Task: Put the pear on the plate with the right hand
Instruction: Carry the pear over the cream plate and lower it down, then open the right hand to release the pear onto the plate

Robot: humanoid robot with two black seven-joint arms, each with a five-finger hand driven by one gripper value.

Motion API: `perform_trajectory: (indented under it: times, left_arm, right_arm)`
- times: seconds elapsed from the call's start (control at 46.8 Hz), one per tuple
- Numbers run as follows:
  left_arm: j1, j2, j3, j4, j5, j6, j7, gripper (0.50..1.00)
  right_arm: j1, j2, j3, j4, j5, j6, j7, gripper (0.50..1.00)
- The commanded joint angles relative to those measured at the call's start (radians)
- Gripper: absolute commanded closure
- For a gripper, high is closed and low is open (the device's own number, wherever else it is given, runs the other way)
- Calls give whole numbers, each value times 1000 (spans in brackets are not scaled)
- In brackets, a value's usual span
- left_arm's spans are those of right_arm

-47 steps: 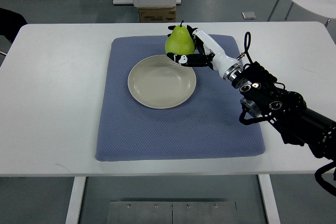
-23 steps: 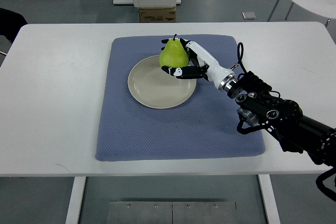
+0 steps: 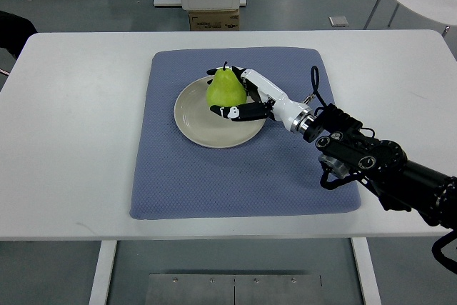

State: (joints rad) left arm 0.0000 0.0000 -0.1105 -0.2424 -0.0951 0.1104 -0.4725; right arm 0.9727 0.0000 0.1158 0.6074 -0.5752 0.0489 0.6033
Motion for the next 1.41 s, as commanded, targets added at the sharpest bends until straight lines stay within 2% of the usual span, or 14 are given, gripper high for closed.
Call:
perform_trajectory:
  times: [0.0,0.47,0.577,0.769,0.876,1.154,1.24,1.325,1.389]
  left_arm:
    - [0,0,0,0,0,0,0,500]
    - [0,0,0,0,0,0,0,500]
    - [0,0,0,0,0,0,0,500]
    - [0,0,0,0,0,0,0,500]
    - [0,0,0,0,0,0,0,500]
    - [0,0,0,0,0,0,0,500]
    - [0,0,0,0,0,0,0,500]
    - [0,0,0,0,0,0,0,500]
    - [0,0,0,0,0,0,0,500]
  right_arm:
    - [-2,0,1,0,0,-1,-3,1000]
    - [-14,0,1,-6,0,-14,-17,1000]
    - [-23,0,-1,-6,0,-14,-17,957]
    - [-23,0,-10,-11,0,-15,-16,842]
    - [-23,0,-10,-11,0,-15,-16,804]
    - [-22,0,-8,-12,0,-15,-16,636]
    - [-22,0,-8,-14,2,-15,-16,567]
    - [-20,0,-8,-14,0,-15,-16,528]
    - [-20,0,-8,-14,2,-15,-16,519]
